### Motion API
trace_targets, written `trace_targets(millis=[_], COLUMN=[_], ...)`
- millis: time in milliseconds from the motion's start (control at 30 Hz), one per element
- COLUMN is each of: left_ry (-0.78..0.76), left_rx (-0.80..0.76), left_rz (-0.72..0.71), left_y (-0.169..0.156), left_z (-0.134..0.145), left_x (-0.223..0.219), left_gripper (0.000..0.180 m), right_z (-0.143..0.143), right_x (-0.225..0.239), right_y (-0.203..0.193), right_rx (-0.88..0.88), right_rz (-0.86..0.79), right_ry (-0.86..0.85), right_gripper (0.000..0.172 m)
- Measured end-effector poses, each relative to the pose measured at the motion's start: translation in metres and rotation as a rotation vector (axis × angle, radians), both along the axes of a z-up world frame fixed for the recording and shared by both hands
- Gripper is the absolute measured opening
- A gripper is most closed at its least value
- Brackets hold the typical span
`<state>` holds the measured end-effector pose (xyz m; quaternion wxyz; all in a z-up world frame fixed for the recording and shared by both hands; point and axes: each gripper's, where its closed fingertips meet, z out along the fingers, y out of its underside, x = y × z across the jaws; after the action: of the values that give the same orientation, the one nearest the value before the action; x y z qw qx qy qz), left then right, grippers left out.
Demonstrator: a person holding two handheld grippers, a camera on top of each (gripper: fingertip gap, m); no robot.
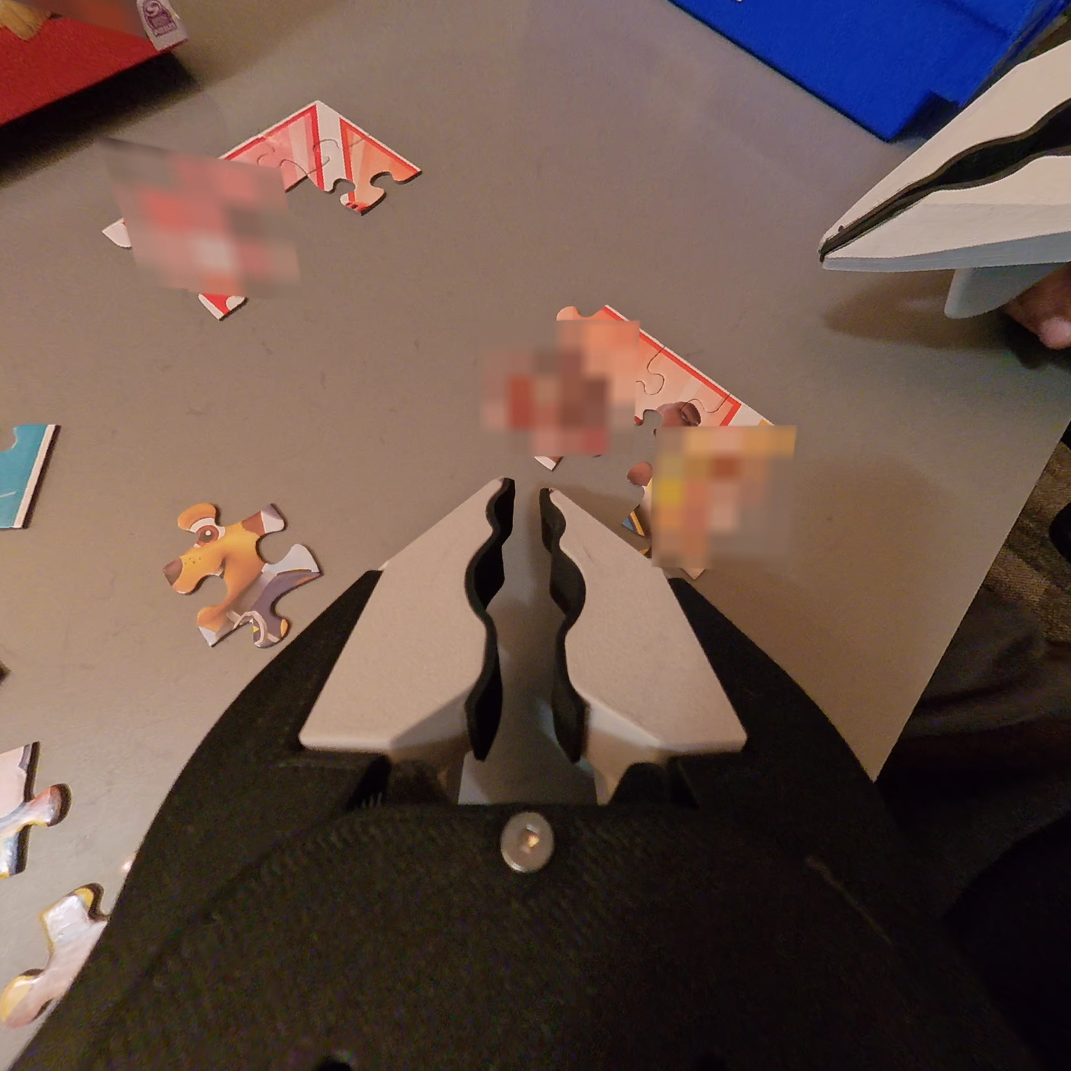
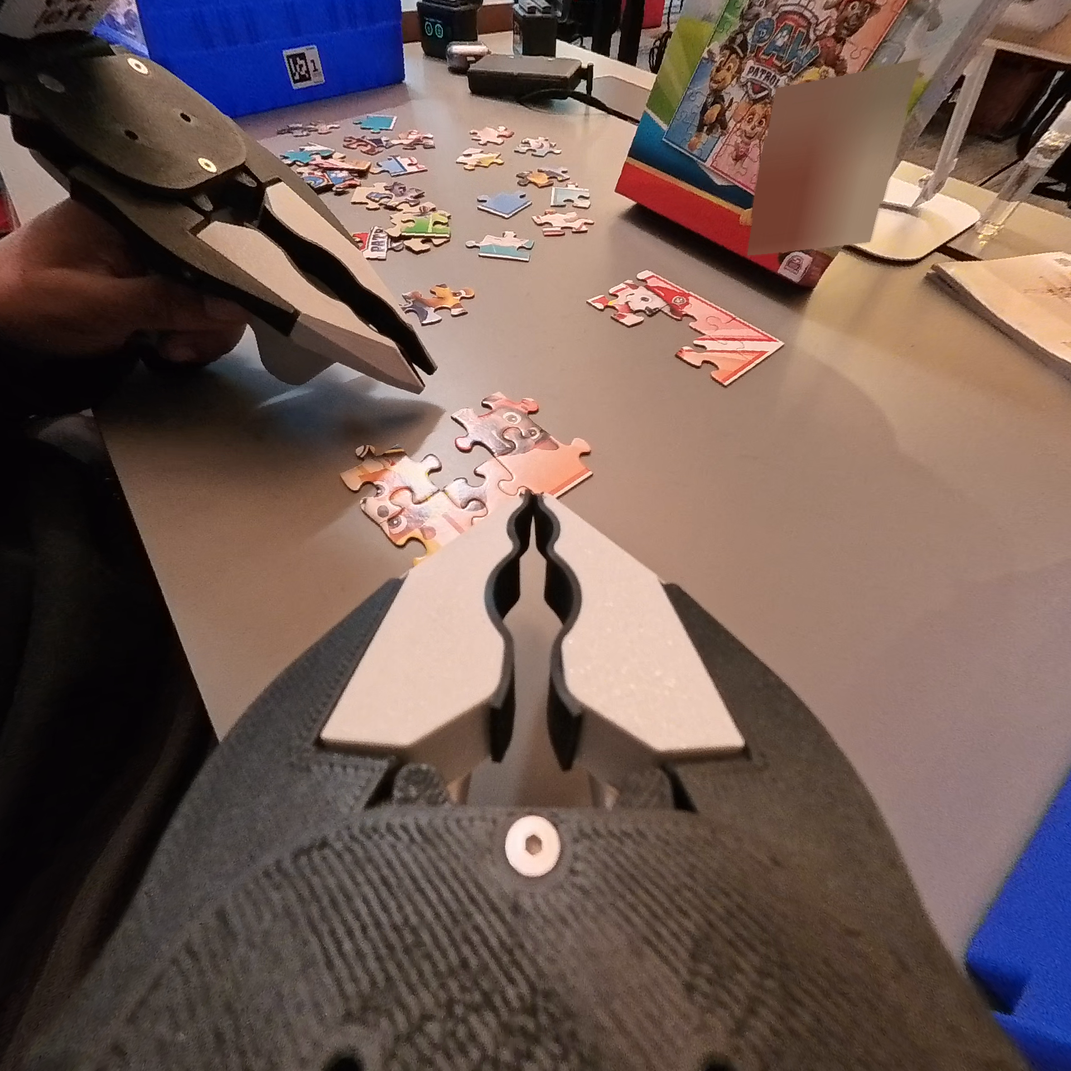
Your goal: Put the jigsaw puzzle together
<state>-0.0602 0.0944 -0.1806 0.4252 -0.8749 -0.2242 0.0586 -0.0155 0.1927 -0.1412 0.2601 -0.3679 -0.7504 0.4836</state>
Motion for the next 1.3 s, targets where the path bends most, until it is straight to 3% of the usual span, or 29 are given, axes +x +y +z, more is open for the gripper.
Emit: trace_targets(millis=[867,1300], left_ry=[0.002,0.142], left_rx=[-0.023,-0.112], left_rz=[-0.008,-0.02], left_y=[0.0009,0.0023], left_z=[-0.0031,-0.0059], left_x=[0.0011,0.0036], left_gripper=[0.007,0.014], right_z=[-0.0011,-0.0066], right_x=[-0.0002,-0.0017], right_y=[-0.0002,-0.001], right_rx=[0.011,0.032], right_rz=[-0.001,-0.005], right_ry=[-0.002,-0.028], right_gripper=[0.0,0.0])
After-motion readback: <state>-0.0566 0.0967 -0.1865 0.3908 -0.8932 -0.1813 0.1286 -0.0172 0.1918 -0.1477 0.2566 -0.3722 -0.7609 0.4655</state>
